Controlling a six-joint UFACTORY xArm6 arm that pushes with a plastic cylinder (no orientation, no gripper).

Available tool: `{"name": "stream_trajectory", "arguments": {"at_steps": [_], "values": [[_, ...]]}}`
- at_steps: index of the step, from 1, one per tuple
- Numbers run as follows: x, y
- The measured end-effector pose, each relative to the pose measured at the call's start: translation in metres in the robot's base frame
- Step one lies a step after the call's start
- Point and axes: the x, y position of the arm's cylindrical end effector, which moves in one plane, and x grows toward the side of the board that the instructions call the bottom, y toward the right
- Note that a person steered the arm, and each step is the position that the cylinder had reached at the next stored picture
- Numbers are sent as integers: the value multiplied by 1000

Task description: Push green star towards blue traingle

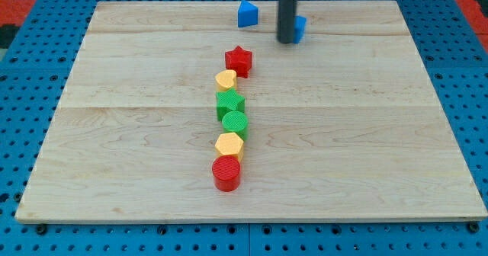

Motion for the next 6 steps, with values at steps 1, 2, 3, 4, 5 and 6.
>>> {"name": "stream_trajectory", "arguments": {"at_steps": [1,2,3,4,5,6], "values": [[-32,20],[25,20],[105,-4],[121,-69],[155,-84],[177,-135]]}}
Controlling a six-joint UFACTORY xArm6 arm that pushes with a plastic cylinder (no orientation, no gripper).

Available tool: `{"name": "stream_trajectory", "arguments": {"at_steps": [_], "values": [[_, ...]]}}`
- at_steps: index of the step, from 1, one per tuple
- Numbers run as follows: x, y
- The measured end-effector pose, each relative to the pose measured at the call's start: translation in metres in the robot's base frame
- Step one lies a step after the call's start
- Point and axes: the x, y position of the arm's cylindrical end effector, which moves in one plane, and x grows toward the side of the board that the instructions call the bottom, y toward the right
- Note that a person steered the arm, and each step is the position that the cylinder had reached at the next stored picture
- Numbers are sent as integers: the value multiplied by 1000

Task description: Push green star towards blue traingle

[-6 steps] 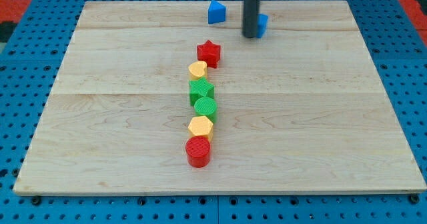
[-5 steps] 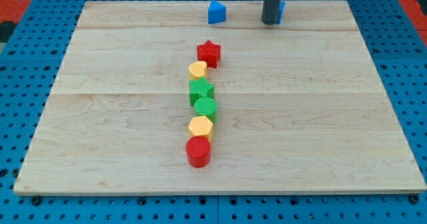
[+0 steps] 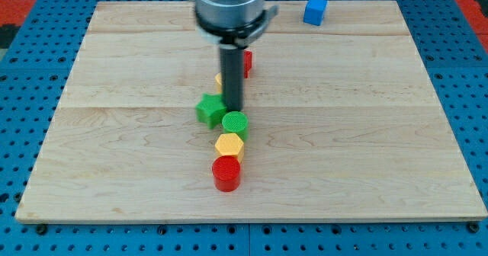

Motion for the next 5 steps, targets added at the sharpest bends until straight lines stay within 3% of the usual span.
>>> {"name": "stream_trajectory", "arguments": {"at_steps": [1,3,4,5], "values": [[-2,-81],[19,-23],[51,-49],[50,-130]]}}
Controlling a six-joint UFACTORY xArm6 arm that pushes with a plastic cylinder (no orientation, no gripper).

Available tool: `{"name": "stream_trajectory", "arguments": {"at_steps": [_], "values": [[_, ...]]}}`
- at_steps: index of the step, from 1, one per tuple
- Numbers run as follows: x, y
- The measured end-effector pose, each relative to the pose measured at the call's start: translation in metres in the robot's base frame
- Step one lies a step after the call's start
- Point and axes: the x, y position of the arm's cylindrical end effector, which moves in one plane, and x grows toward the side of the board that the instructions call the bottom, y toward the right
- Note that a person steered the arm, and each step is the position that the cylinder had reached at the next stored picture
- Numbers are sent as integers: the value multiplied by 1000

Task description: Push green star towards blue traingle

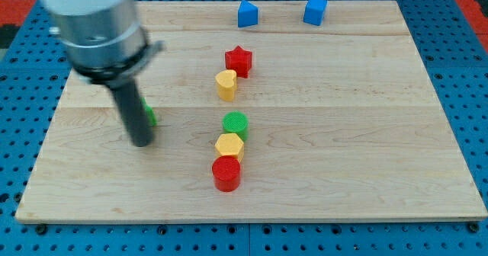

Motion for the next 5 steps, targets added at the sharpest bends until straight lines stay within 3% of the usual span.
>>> {"name": "stream_trajectory", "arguments": {"at_steps": [3,4,5], "values": [[-177,22],[-169,-14],[-207,-3]]}}
